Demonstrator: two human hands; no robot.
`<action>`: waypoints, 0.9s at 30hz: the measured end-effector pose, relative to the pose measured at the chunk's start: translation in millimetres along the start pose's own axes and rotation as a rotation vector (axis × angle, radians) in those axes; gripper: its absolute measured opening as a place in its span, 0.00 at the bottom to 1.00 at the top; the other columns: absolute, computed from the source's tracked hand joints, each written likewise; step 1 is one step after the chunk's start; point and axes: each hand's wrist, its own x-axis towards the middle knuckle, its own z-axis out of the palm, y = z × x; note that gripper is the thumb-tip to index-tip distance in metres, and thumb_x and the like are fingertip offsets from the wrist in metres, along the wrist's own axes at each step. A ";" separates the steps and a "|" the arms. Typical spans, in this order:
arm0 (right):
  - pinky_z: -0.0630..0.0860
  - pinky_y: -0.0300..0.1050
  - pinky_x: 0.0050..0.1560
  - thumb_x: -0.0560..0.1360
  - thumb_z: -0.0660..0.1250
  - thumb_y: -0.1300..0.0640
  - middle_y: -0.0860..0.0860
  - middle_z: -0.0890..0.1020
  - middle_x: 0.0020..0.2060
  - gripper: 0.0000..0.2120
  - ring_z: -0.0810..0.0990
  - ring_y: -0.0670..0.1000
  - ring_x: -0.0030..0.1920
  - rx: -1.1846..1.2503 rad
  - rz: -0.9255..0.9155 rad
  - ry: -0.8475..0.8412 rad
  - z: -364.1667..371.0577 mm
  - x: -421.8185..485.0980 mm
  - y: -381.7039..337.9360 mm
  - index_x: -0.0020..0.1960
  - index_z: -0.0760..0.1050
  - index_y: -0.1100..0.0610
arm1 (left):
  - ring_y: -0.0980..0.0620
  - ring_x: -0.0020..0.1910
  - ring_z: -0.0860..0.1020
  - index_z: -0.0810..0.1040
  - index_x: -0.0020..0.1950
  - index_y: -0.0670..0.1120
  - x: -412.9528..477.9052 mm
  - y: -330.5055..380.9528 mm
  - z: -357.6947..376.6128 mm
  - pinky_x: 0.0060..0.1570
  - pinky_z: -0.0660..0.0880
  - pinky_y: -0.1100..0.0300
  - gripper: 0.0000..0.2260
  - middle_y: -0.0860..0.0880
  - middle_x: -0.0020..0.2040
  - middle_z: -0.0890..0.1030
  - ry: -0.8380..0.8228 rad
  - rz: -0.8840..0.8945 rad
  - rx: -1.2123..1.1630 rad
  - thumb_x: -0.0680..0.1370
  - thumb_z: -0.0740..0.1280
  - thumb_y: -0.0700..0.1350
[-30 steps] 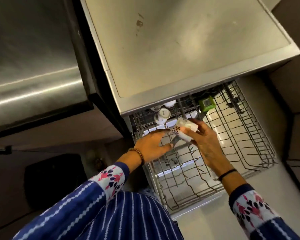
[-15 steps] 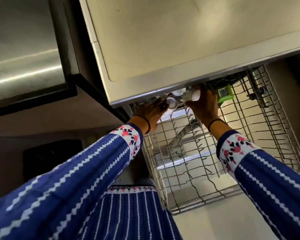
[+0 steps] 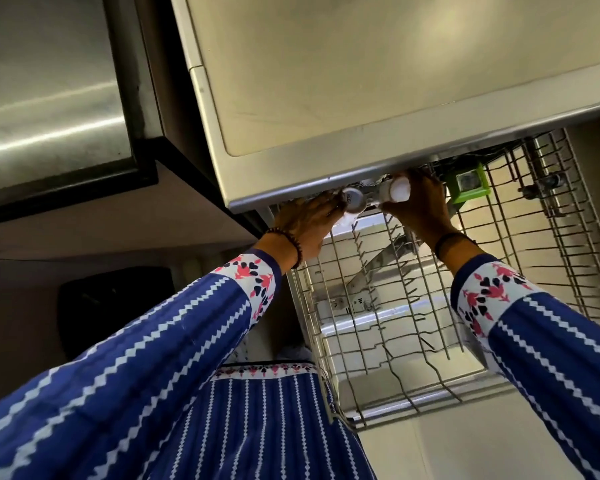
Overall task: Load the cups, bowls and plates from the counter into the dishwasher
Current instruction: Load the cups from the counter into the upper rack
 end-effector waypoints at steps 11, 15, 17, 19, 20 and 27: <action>0.65 0.43 0.63 0.70 0.78 0.59 0.63 0.72 0.70 0.40 0.70 0.62 0.70 0.002 -0.069 -0.028 -1.9 1.2 10.6 0.76 0.61 0.63 | 0.49 0.78 0.48 0.43 0.79 0.49 0.0 1.8 0.1 0.75 0.50 0.49 0.35 0.50 0.80 0.47 0.015 0.000 0.056 0.79 0.62 0.45; 0.72 0.50 0.64 0.71 0.77 0.61 0.64 0.74 0.66 0.34 0.74 0.64 0.65 -0.039 -0.201 0.058 4.3 -8.9 21.2 0.73 0.68 0.64 | 0.49 0.78 0.48 0.44 0.79 0.49 -0.4 2.1 -0.7 0.74 0.53 0.48 0.36 0.50 0.80 0.47 0.011 -0.003 0.026 0.78 0.63 0.45; 0.73 0.49 0.62 0.72 0.76 0.60 0.64 0.75 0.65 0.32 0.75 0.63 0.64 -0.053 -0.239 0.071 4.2 -10.4 23.2 0.73 0.68 0.64 | 0.49 0.78 0.48 0.44 0.79 0.49 -0.9 2.9 -1.8 0.74 0.52 0.49 0.36 0.50 0.80 0.47 0.018 -0.002 0.040 0.79 0.63 0.46; 0.71 0.47 0.62 0.72 0.76 0.60 0.63 0.76 0.64 0.33 0.75 0.63 0.63 -0.033 -0.250 0.055 2.5 -9.4 22.1 0.72 0.67 0.64 | 0.49 0.78 0.49 0.44 0.79 0.49 -1.4 3.7 -2.4 0.74 0.52 0.50 0.36 0.49 0.80 0.48 0.023 -0.003 0.046 0.79 0.62 0.46; 0.72 0.48 0.62 0.72 0.76 0.60 0.63 0.76 0.63 0.33 0.75 0.63 0.63 -0.026 -0.260 0.040 1.5 -8.3 21.0 0.72 0.66 0.64 | 0.49 0.78 0.49 0.44 0.79 0.49 -1.6 3.9 -2.5 0.74 0.52 0.50 0.36 0.49 0.80 0.48 0.028 -0.004 0.048 0.79 0.63 0.46; 0.68 0.44 0.63 0.71 0.76 0.64 0.65 0.74 0.65 0.30 0.75 0.64 0.64 -0.068 -0.354 -0.010 -0.7 -5.2 17.1 0.70 0.72 0.66 | 0.49 0.78 0.49 0.44 0.79 0.49 -0.1 3.9 -0.3 0.74 0.53 0.48 0.35 0.50 0.80 0.47 0.028 -0.004 0.045 0.79 0.62 0.46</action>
